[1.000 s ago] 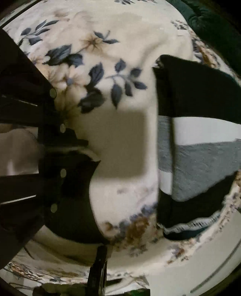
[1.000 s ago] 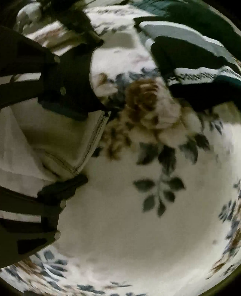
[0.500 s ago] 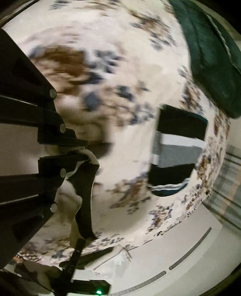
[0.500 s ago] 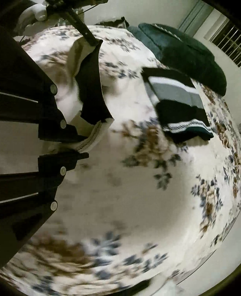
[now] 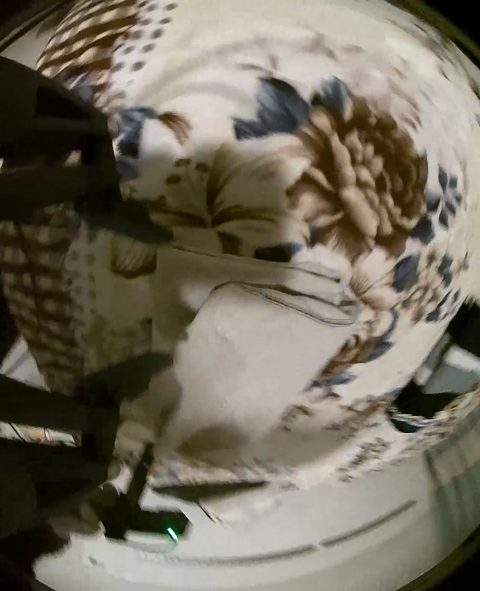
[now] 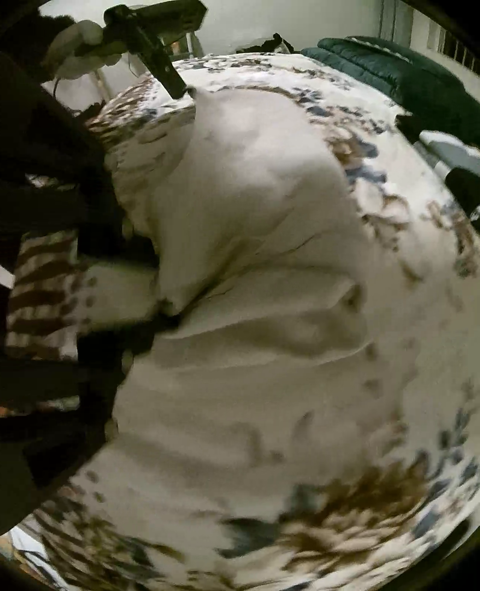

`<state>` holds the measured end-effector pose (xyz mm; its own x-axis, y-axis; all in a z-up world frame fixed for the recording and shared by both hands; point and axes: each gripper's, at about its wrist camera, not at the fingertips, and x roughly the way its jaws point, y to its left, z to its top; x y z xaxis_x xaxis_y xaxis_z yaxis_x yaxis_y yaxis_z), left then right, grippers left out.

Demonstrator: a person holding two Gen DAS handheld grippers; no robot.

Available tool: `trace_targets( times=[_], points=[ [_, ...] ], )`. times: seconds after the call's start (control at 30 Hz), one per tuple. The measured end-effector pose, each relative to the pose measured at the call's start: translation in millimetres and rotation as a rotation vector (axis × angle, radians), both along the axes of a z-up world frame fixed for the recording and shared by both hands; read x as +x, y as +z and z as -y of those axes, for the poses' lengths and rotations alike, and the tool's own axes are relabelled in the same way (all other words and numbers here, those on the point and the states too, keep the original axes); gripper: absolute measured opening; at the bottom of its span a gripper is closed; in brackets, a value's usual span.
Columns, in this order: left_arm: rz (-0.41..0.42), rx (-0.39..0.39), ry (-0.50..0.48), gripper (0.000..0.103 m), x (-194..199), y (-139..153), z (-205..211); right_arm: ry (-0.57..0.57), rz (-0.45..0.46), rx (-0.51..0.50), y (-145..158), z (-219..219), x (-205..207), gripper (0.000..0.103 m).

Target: Fold small clothes

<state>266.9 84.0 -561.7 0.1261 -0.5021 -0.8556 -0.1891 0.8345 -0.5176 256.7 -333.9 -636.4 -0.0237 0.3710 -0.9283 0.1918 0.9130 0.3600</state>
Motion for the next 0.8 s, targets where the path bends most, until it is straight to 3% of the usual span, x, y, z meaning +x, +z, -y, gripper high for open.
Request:
trace_targets(
  times=[0.03, 0.2, 0.3, 0.33, 0.4, 0.43, 0.5, 0.53, 0.63, 0.7, 0.8],
  points=[
    [-0.001, -0.028, 0.036, 0.062, 0.5, 1.7, -6.5, -0.014, -0.011, 0.003, -0.1, 4.6, -4.0, 0.052],
    [0.010, -0.112, 0.194, 0.062, 24.1, -5.5, -21.8, -0.206, -0.004, 0.126, 9.0, 39.3, -12.7, 0.055],
    [-0.006, -0.109, 0.185, 0.061, 48.7, -22.8, -3.0, -0.389, -0.003, 0.274, 0.5, 57.1, -14.2, 0.057],
    [0.005, -0.082, 0.167, 0.057, 53.6, -24.0, 3.6, -0.424, -0.005, 0.310, -4.5, 58.2, -13.4, 0.057],
    [0.040, -0.025, 0.119, 0.007, 58.5, -21.9, 18.6, -0.464, -0.039, 0.332, -20.0, 56.0, -9.2, 0.057],
    [0.029, 0.009, 0.072, 0.005, 60.6, -22.7, 29.0, -0.471, -0.053, 0.328, -26.1, 53.1, -7.2, 0.057],
    [0.048, 0.043, 0.055, 0.004, 57.1, -14.8, 35.6, -0.478, -0.052, 0.310, -33.4, 45.8, -4.8, 0.035],
    [0.057, 0.048, 0.060, 0.004, 52.6, -7.3, 35.8, -0.473, -0.052, 0.287, -33.7, 41.9, -3.2, 0.003],
    [0.047, 0.041, 0.107, 0.004, 37.6, 3.0, 24.1, -0.496, 0.013, 0.243, -16.8, 49.4, -3.7, 0.004],
    [-0.006, 0.025, 0.110, 0.007, 31.9, -6.1, 17.8, -0.491, 0.026, 0.199, -8.5, 59.8, -1.4, 0.004],
    [-0.102, -0.061, 0.134, 0.018, 29.2, -20.7, 1.1, -0.358, -0.038, 0.090, -10.7, 61.3, 10.5, 0.005]
  ],
)
